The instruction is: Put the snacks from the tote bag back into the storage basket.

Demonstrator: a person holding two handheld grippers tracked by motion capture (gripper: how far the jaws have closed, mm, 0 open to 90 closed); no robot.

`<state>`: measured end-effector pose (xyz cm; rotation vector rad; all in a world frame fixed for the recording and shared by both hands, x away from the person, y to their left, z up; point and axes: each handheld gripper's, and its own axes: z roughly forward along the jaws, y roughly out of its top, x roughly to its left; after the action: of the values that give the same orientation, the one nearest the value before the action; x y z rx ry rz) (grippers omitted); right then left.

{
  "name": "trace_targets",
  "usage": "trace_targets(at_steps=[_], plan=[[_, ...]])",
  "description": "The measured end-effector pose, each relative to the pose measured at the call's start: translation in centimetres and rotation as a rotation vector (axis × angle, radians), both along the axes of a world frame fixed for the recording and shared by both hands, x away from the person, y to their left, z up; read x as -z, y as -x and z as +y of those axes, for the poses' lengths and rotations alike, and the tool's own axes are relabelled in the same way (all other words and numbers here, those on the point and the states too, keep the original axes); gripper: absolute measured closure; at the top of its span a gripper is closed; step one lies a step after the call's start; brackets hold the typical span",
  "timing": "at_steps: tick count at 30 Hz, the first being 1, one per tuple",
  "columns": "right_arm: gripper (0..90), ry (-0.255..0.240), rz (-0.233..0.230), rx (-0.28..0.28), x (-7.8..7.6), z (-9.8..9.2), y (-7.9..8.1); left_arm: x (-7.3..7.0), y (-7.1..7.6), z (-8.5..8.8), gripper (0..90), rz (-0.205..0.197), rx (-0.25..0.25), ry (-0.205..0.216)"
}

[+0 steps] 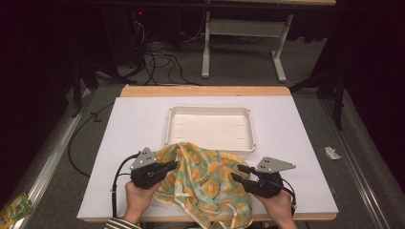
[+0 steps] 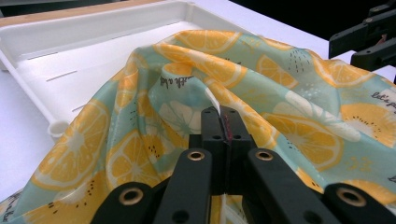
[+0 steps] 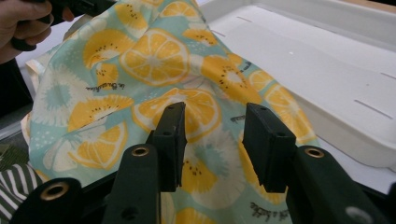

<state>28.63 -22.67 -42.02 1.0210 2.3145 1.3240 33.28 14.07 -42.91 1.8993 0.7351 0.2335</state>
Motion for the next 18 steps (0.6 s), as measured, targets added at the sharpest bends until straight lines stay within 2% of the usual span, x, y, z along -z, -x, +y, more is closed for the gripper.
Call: trace_targets(at_steps=[8,18], plan=[[59.4,0.002,0.032,-0.026,0.7,0.9,-0.8,0.1,-0.1,-0.1,90.0,0.003,0.004,0.001],[74.0,0.023,0.042,-0.044,0.9,1.9,-1.5,0.1,-0.1,-0.1,90.0,0.0,0.002,0.001]])
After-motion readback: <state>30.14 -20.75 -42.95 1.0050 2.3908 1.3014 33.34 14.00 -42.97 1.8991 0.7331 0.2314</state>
